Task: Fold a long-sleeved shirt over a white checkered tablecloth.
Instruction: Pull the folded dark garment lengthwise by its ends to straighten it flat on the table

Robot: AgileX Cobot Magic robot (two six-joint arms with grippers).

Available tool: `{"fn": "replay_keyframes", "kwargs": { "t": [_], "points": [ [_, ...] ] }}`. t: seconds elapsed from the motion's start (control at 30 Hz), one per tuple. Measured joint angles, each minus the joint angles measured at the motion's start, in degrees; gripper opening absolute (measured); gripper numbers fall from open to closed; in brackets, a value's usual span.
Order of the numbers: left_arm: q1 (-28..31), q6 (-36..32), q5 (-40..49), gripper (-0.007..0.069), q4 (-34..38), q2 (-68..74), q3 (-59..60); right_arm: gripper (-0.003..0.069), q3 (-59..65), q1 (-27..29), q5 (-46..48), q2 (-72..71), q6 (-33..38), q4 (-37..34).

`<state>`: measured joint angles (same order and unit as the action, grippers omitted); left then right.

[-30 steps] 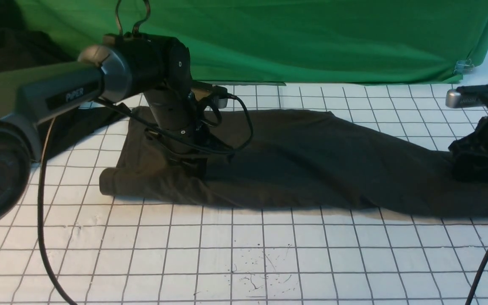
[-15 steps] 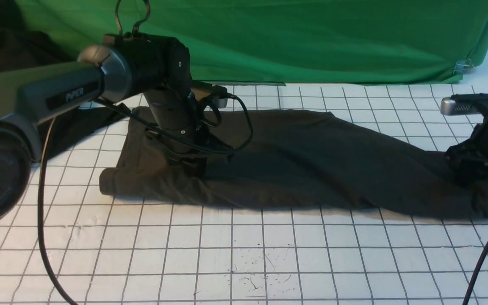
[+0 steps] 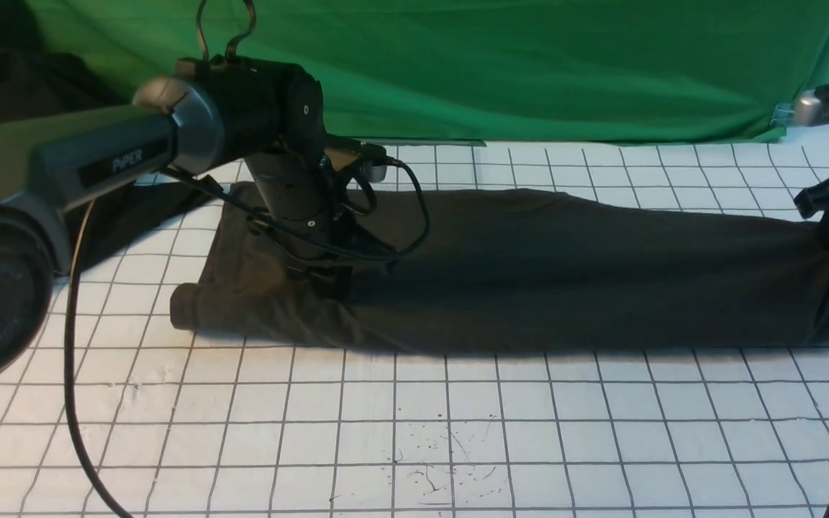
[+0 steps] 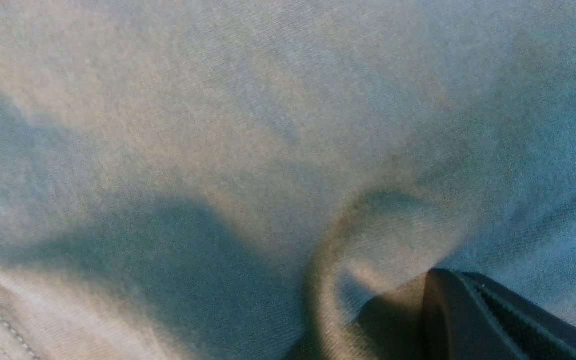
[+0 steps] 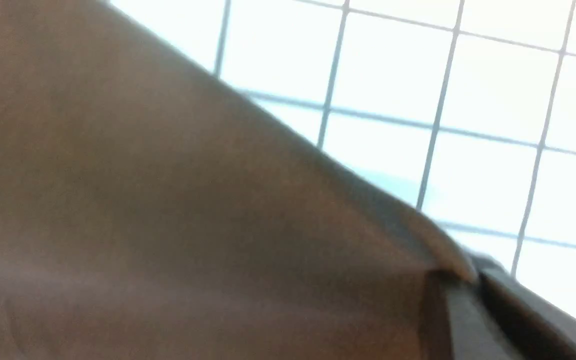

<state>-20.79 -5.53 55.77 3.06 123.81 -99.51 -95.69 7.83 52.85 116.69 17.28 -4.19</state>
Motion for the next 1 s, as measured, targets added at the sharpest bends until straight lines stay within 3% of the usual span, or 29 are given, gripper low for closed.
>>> {"fn": "replay_keyframes", "kwargs": {
  "t": [0.17,0.3,0.4,0.47,0.53,0.6,0.67,0.77,0.87,1.0],
  "points": [
    [0.0,0.0,-0.2,-0.0003,0.0,0.0,0.0,0.0108,0.0,0.0,-5.2,2.9,-0.2,0.6],
    [0.0,0.0,0.0,-0.0003,0.0,0.0,0.0,0.0298,-0.1,0.3,-9.7,3.7,-0.3,4.7],
    [0.0,0.3,0.1,-0.0003,-0.1,-0.4,0.0,0.0388,-1.8,0.3,-7.7,3.2,-2.4,7.8],
    [0.0,1.4,0.2,-0.0003,-0.7,-1.2,0.1,0.0409,-4.0,0.3,-3.0,1.7,-7.1,9.9],
    [0.0,2.3,-0.1,-0.0003,-1.3,-2.4,0.1,0.0375,-5.6,0.3,1.1,-0.2,-9.9,10.3],
    [0.1,2.8,-0.9,-0.0003,-1.9,-4.2,0.1,0.0275,-6.0,0.3,5.8,-2.7,-10.5,10.2],
    [0.2,3.2,-1.7,-0.0003,-3.1,-5.5,0.1,0.0131,-6.3,0.3,9.5,-3.8,-10.0,9.5],
    [1.1,4.6,-2.4,-0.0003,-3.7,-6.0,0.1,0.0034,-5.6,0.3,13.2,-3.9,-9.3,8.4],
    [3.3,5.5,-2.2,-0.0003,-3.8,-5.0,0.1,0.0016,-2.2,0.8,13.7,-3.9,-9.2,7.6],
    [6.4,6.3,-0.3,-0.0003,-3.8,-3.2,0.6,0.0091,1.8,2.4,11.9,-3.6,-10.4,6.6]
  ]
}}
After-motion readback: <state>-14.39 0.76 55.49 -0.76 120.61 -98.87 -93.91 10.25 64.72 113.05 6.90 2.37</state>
